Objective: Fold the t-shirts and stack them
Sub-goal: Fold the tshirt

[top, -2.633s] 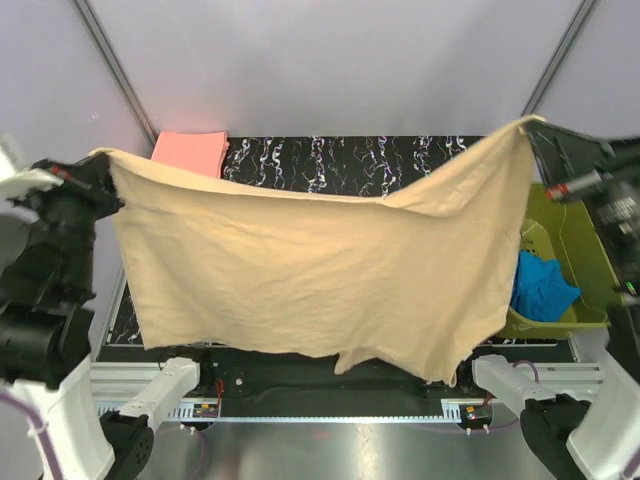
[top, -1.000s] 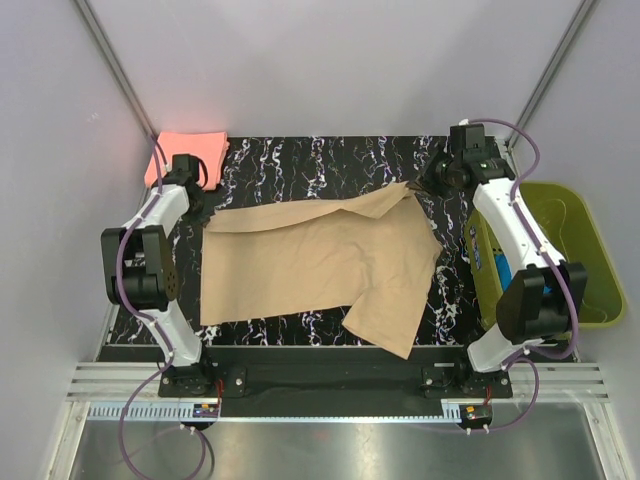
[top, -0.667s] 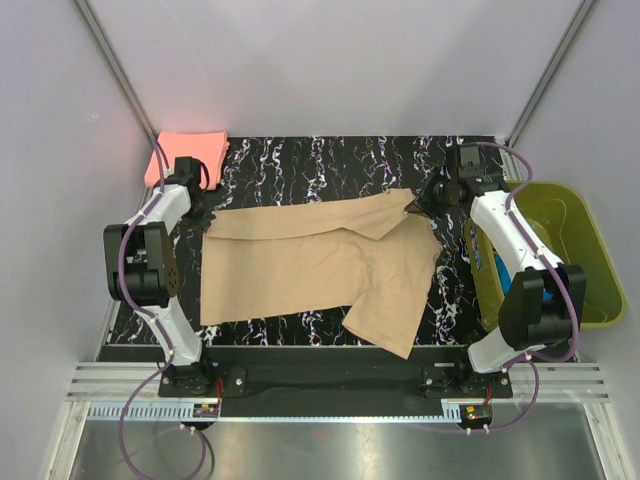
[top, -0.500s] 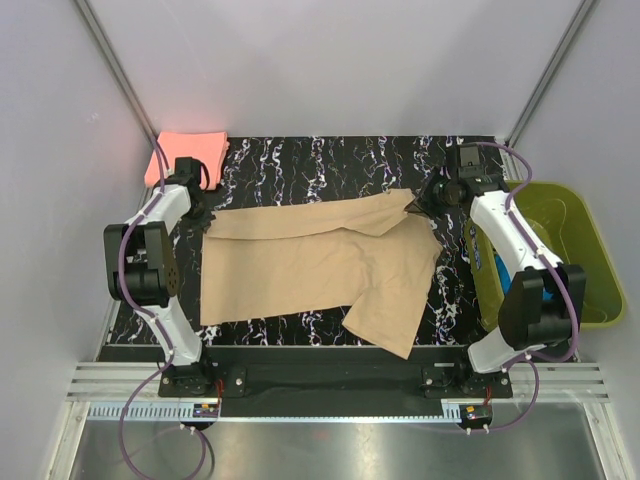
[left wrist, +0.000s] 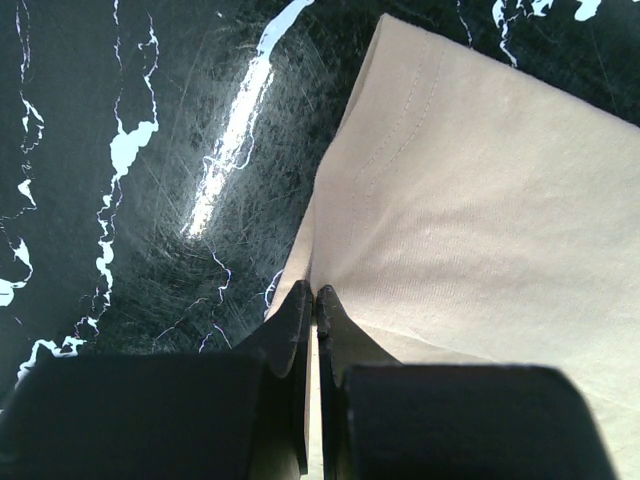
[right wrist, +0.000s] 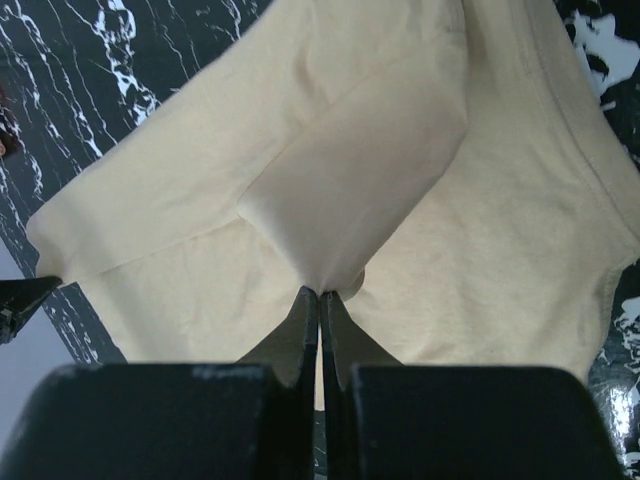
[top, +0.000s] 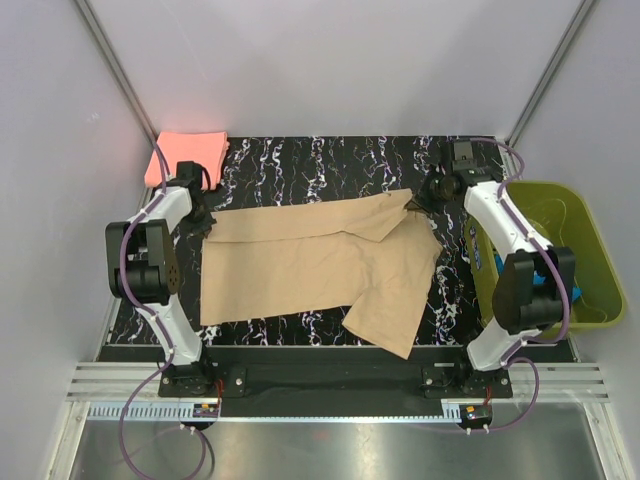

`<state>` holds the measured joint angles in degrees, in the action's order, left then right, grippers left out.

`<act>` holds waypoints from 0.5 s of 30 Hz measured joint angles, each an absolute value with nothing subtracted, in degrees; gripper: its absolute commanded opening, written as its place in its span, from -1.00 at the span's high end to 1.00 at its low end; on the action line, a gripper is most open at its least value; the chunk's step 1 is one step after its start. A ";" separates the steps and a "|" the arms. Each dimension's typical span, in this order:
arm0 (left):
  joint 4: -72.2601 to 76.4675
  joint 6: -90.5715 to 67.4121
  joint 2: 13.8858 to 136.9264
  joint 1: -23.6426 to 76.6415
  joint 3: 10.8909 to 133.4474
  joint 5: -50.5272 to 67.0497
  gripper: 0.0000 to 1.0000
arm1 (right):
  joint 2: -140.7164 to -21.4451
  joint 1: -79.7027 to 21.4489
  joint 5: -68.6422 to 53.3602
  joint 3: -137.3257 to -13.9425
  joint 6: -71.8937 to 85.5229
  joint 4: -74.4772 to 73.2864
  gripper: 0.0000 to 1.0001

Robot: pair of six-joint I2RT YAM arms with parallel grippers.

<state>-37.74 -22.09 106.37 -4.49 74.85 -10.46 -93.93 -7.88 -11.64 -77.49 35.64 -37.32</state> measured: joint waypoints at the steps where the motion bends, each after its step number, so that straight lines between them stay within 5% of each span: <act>1: -37.74 -22.20 106.39 -4.49 74.85 -10.46 1.00 | -94.83 -7.88 -11.44 -78.89 35.44 -37.54 1.00; 15: -38.04 -23.03 107.46 -5.41 81.43 -9.39 1.00 | -109.75 -7.88 -9.50 -105.51 33.06 -40.32 1.00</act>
<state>-38.04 -23.03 107.46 -5.41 81.43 -9.39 -109.75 -7.88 -9.50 -105.51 33.06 -40.32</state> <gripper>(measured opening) 0.023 0.012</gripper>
